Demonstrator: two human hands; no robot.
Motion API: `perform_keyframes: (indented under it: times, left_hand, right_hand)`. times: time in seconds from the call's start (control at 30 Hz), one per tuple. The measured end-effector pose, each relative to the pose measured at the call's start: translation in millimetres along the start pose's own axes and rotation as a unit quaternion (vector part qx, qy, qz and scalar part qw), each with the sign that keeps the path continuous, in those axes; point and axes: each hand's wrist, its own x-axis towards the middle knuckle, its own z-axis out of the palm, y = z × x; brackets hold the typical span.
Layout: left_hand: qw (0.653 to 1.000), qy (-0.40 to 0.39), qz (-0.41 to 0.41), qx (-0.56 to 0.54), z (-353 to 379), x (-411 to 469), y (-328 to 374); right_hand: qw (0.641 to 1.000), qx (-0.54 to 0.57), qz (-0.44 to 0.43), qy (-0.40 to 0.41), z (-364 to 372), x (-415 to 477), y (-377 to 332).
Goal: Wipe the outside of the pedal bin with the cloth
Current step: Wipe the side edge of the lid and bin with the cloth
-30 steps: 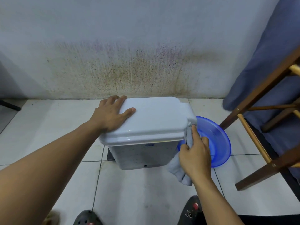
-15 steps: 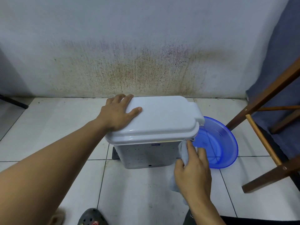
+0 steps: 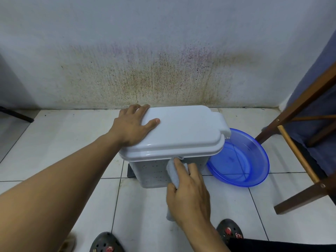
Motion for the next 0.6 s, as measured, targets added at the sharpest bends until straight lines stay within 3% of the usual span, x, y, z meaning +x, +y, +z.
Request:
perform_keyframes:
  times: [0.2,0.6]
  left_hand:
    - [1.000,0.009,0.004,-0.004,0.7,-1.1,1.2]
    - [1.000,0.012,0.000,-0.005,1.6,-1.1,2.2]
  right_hand:
    - [0.994,-0.029,0.095,0.034,-30.2,9.6,39.5]
    - [0.999,0.031,-0.020,-0.006,18.4,-1.7,-30.8]
